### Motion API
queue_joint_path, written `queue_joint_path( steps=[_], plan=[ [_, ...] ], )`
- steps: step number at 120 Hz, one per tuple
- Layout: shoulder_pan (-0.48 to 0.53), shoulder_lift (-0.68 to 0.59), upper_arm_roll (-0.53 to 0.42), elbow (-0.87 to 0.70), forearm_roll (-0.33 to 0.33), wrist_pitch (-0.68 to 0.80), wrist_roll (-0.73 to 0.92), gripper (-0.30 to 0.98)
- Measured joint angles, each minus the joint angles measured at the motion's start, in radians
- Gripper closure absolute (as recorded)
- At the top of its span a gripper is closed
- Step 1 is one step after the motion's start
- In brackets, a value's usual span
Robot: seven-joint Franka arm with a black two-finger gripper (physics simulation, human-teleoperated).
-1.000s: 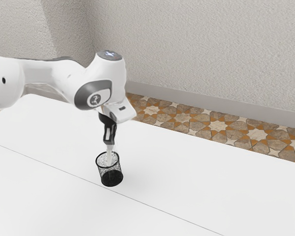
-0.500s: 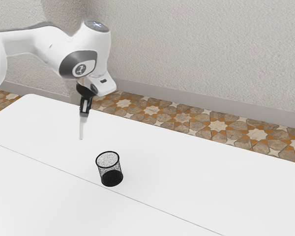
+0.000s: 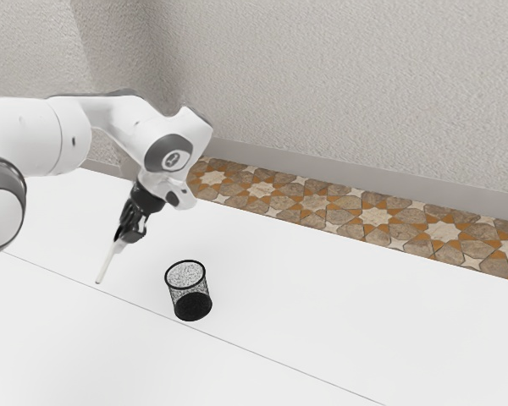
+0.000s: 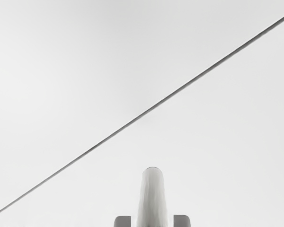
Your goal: Take the marker out of the pen holder and place it to the left of the pen holder.
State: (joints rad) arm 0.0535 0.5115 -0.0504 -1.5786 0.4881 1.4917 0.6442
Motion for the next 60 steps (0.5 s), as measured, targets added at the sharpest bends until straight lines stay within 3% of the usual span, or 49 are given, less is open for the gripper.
queue_joint_path(
  steps=[44,60],
  plan=[
    [0.041,0.113,-0.001,0.026,-0.011,-0.069,-0.117,0.74],
    [0.042,0.120,-0.001,0.026,-0.032,-0.081,-0.146,0.48]
  ],
)
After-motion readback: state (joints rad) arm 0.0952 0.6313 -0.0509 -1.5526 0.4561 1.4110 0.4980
